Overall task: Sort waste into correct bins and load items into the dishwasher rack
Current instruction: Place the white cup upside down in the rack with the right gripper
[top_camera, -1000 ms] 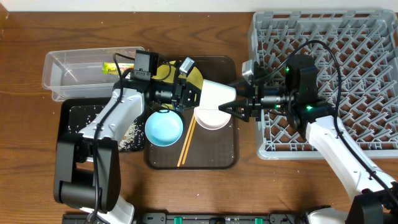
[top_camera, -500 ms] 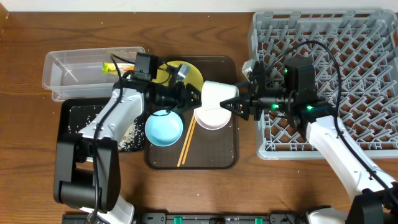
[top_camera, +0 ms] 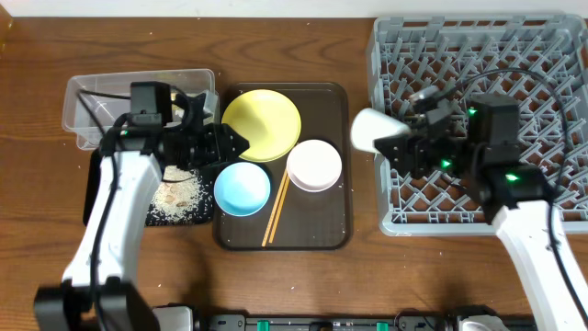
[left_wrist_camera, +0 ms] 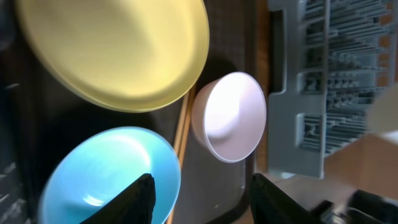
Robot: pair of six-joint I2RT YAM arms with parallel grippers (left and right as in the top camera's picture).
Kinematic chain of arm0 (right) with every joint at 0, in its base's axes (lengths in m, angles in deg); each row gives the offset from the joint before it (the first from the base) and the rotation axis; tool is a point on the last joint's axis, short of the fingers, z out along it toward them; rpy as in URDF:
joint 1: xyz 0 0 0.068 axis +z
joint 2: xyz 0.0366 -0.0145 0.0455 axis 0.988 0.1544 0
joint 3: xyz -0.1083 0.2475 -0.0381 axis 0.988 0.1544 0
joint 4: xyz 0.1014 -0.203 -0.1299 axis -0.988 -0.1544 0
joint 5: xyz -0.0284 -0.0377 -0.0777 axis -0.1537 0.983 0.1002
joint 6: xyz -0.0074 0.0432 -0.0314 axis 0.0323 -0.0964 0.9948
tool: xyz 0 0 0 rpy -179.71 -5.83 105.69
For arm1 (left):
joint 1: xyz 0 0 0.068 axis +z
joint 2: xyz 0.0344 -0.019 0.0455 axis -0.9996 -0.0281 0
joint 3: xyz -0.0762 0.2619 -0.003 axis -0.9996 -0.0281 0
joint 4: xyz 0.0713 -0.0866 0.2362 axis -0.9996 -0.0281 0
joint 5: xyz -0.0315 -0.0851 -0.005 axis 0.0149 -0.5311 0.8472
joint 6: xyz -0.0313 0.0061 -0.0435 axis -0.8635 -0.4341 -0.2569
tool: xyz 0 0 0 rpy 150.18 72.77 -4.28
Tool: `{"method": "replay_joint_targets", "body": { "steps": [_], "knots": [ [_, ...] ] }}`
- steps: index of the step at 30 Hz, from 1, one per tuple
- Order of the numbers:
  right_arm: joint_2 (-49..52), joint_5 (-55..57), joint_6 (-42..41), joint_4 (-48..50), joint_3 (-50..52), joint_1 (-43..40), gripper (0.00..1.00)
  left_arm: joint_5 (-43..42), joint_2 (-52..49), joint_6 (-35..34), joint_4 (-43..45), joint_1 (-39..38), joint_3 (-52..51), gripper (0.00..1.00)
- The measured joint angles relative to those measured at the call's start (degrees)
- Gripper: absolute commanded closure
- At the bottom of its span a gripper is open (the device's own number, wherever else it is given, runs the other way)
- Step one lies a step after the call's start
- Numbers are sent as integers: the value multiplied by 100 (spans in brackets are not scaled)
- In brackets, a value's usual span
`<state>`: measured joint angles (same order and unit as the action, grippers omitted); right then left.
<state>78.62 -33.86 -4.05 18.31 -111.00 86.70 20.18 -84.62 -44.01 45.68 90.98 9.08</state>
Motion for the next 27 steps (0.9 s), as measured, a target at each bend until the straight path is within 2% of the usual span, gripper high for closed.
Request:
{"method": "replay_joint_targets", "body": {
  "steps": [5,13,18,27],
  "knots": [
    [-122,1451,-157,-1318,-741,-208,99,529,350,63,-184,0,0,49],
    [-72,3051,-435,-2046,-1051,-914,99,752,361,76,-201,-2,0,48],
    [214,3495,-503,-2415,-1056,-1244,99,796,361,76,-203,0,0,49],
    [1014,3659,-514,-2688,-1058,-1394,99,815,361,76,-205,0,0,48]
  ]
}}
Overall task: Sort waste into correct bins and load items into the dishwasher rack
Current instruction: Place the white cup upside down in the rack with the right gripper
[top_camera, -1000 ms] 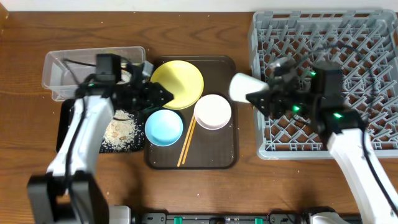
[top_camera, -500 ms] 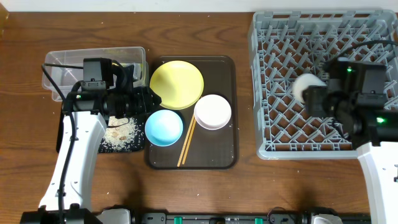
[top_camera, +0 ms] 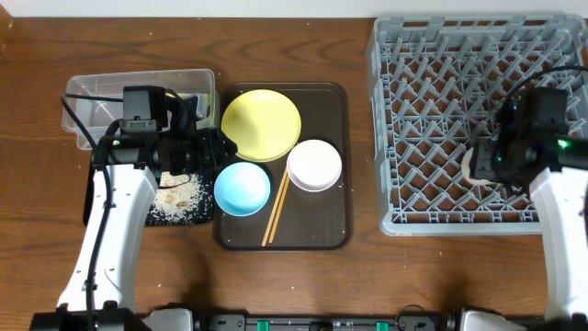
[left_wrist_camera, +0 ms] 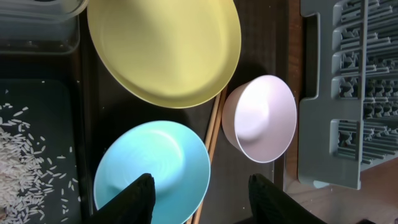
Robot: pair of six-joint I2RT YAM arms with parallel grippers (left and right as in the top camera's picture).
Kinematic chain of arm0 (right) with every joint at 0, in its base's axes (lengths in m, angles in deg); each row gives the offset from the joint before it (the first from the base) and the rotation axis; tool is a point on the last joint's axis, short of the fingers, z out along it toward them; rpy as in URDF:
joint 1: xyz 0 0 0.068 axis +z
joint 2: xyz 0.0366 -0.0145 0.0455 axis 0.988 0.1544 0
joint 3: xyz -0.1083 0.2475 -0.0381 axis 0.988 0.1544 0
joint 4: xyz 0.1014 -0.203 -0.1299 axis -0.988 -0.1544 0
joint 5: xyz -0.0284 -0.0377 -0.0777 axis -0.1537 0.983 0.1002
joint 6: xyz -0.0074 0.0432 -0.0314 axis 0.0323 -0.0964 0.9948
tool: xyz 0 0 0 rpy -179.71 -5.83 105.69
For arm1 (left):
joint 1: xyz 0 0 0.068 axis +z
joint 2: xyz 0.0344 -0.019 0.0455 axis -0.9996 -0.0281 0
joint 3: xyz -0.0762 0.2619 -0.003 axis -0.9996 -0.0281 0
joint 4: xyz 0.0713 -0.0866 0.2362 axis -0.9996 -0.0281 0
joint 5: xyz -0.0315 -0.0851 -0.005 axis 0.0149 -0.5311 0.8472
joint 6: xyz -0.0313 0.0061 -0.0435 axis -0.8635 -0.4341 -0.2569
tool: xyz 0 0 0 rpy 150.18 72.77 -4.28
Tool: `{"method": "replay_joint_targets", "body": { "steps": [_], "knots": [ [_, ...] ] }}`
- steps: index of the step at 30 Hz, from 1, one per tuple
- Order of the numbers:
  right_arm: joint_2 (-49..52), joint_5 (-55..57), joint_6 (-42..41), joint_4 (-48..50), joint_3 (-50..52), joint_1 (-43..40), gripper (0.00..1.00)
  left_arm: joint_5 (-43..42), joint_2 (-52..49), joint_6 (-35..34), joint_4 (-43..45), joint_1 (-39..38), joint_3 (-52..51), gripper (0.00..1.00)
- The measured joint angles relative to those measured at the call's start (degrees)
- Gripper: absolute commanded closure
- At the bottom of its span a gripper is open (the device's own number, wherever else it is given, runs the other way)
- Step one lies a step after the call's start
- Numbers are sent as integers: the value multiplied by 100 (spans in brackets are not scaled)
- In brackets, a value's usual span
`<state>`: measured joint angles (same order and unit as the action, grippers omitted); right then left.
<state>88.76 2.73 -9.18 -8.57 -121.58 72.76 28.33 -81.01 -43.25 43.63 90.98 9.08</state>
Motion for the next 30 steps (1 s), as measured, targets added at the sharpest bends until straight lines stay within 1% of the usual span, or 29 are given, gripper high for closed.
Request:
{"method": "replay_joint_targets", "body": {
  "steps": [4,9,12,24,30],
  "knots": [
    [341,0,-2,44,0,0,99,0,0,0,0,-2,0,49],
    [466,-4,-17,122,-129,2,97,2,0,0,0,-2,0,49],
    [540,-24,-17,144,-203,0,99,11,0,0,0,0,0,48],
    [483,-144,-17,201,-205,-4,99,15,0,2,-22,0,0,49],
    [363,-544,-17,87,-175,-4,99,15,0,0,-24,-2,0,48]
  ]
}}
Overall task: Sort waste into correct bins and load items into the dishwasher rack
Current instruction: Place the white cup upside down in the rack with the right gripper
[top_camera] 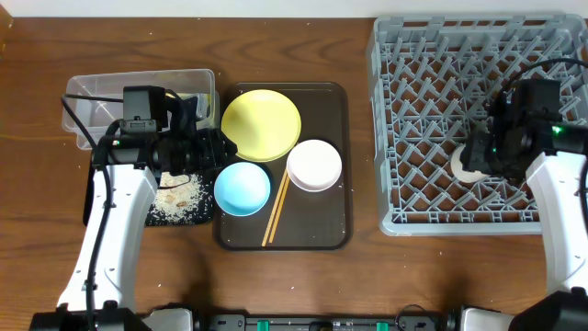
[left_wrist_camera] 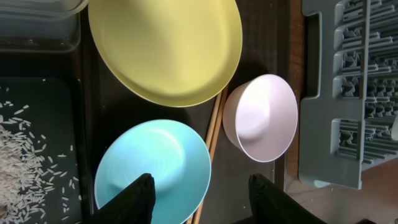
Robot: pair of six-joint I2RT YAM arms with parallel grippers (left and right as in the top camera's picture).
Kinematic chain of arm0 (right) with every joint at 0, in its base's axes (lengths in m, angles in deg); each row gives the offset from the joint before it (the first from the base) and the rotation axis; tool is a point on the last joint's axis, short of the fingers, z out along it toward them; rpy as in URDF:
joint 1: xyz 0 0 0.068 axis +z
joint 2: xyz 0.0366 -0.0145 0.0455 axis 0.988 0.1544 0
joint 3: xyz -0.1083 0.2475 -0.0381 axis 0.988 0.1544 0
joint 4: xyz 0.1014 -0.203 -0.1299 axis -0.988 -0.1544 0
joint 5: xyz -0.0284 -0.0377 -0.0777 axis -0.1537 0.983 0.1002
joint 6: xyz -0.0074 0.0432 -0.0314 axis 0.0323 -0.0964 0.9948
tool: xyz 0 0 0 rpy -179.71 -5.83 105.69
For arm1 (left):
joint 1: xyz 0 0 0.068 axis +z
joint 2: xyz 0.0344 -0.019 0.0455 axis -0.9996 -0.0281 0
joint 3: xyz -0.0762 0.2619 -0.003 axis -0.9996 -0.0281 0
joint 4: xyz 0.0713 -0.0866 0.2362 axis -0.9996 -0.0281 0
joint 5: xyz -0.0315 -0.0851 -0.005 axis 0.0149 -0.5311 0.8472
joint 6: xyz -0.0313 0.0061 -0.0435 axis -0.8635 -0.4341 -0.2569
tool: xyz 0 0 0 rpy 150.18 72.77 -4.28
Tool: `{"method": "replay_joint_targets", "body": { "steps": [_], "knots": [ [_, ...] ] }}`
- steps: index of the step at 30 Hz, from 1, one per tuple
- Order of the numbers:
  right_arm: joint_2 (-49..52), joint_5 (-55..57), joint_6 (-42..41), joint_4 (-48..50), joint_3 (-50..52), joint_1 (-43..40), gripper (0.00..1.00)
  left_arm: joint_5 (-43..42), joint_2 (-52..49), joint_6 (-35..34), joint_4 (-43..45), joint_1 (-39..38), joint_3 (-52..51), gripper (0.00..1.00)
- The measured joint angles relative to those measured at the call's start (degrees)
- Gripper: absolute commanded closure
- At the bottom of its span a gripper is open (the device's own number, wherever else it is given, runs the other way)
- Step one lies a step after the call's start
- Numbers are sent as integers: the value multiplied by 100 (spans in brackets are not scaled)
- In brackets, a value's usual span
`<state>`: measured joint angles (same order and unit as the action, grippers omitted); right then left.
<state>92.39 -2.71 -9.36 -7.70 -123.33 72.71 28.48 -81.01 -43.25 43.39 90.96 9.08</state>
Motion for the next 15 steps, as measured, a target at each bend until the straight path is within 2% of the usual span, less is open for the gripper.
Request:
{"method": "replay_joint_targets", "body": {
  "steps": [6,12,13,14,15],
  "knots": [
    [-7,-146,0,-127,111,0,99,0,0,0,-2,2,0,48],
    [-7,-129,0,184,428,0,99,0,0,0,-13,2,0,48],
    [-7,-129,0,302,503,0,94,0,0,0,-13,2,0,48],
    [-7,-129,0,417,577,0,78,0,0,0,-15,2,0,48],
    [-7,-127,0,476,614,0,69,0,0,0,-15,2,0,48]
  ]
}}
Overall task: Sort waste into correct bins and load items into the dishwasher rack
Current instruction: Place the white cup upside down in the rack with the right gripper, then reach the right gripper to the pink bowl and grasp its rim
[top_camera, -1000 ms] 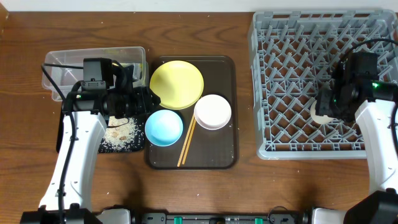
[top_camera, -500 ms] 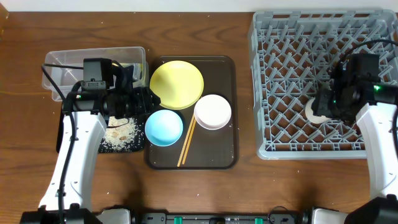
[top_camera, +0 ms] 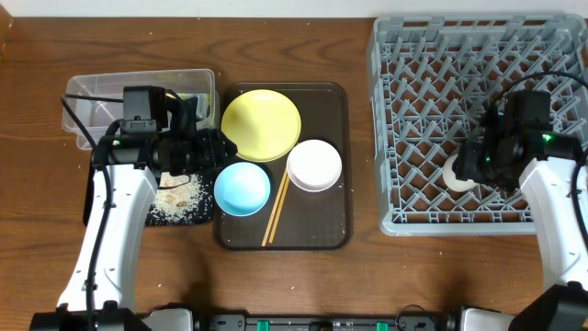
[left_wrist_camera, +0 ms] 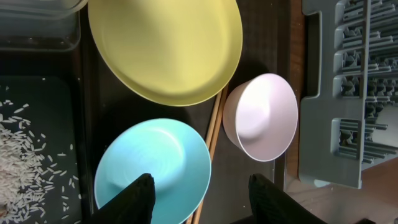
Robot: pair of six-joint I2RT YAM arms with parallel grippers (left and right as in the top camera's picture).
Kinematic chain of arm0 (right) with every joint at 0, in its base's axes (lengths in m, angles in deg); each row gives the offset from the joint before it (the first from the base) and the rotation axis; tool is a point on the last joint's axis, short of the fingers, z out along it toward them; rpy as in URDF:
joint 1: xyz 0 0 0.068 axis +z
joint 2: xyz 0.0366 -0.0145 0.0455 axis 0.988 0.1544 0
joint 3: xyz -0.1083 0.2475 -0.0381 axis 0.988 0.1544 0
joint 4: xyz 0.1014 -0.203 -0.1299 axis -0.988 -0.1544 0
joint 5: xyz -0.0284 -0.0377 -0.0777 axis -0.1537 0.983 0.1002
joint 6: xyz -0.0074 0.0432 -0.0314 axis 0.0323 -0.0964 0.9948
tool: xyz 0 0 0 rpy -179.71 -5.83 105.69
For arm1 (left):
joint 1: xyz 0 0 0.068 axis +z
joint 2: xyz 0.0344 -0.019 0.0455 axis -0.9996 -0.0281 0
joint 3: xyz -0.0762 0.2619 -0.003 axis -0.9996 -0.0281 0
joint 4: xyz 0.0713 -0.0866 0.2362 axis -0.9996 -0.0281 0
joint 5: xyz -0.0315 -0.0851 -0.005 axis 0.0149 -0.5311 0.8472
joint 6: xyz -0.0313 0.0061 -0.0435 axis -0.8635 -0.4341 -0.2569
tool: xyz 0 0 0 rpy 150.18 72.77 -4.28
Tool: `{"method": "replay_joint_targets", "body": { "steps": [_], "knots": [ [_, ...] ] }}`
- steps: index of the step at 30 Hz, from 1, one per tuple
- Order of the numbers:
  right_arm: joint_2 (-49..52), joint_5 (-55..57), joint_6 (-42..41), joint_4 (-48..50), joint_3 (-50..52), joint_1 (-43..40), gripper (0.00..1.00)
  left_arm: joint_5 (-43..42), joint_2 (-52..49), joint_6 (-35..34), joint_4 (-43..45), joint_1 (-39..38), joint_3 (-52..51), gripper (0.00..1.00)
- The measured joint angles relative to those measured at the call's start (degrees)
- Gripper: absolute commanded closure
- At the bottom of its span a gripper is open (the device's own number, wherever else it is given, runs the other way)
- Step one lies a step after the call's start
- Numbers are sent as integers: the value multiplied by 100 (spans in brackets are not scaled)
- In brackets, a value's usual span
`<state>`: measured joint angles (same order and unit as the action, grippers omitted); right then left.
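Observation:
A dark tray (top_camera: 347, 198) holds a yellow plate (top_camera: 262, 124), a blue bowl (top_camera: 243, 188), a white bowl (top_camera: 314, 165) and wooden chopsticks (top_camera: 276, 213). My left gripper (top_camera: 223, 145) hovers open at the tray's left side. In the left wrist view its black fingers (left_wrist_camera: 140, 198) straddle the blue bowl's (left_wrist_camera: 152, 165) right rim, above it. The grey dishwasher rack (top_camera: 378, 110) stands on the right. My right gripper (top_camera: 470, 164) is low inside it, shut on a white cup (top_camera: 455, 176) among the pegs, most of the cup hidden under the gripper.
A clear plastic bin (top_camera: 92, 97) sits at the far left. In front of it lies a black bin (top_camera: 179, 198) with spilled rice. The rack's near corner (left_wrist_camera: 323, 93) shows beside the white bowl (left_wrist_camera: 260, 117) in the left wrist view.
My right gripper has shifted slightly left and toward the rack's front with the white cup, which now sits lower among the pegs. The left arm has not moved.
First my right gripper held the white cup over the gap between tray and rack, and my left gripper was out over the tray. Then the cup was inside the rack's right half and the left gripper had drawn back left. The cup has since edged left and down in the rack.

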<state>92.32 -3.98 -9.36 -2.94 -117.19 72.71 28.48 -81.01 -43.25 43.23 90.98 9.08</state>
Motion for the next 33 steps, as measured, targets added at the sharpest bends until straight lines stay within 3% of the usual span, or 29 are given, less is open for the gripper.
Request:
{"method": "replay_joint_targets", "body": {
  "steps": [4,8,16,21,25,33],
  "knots": [
    [0,0,-17,138,83,0,20,2,0,22,-2,-2,0,42],
    [0,-24,-26,175,83,0,2,2,0,20,-9,-2,0,40],
    [0,-210,-22,256,85,0,1,118,0,22,-66,-2,0,38],
    [-24,-1163,-11,636,85,0,1,387,0,20,-249,0,0,33],
    [-175,-1827,11,1069,42,70,7,671,0,22,-472,-2,0,33],
    [-643,-2013,-26,2210,-190,1294,9,1397,0,17,-798,0,0,32]
  ]
}}
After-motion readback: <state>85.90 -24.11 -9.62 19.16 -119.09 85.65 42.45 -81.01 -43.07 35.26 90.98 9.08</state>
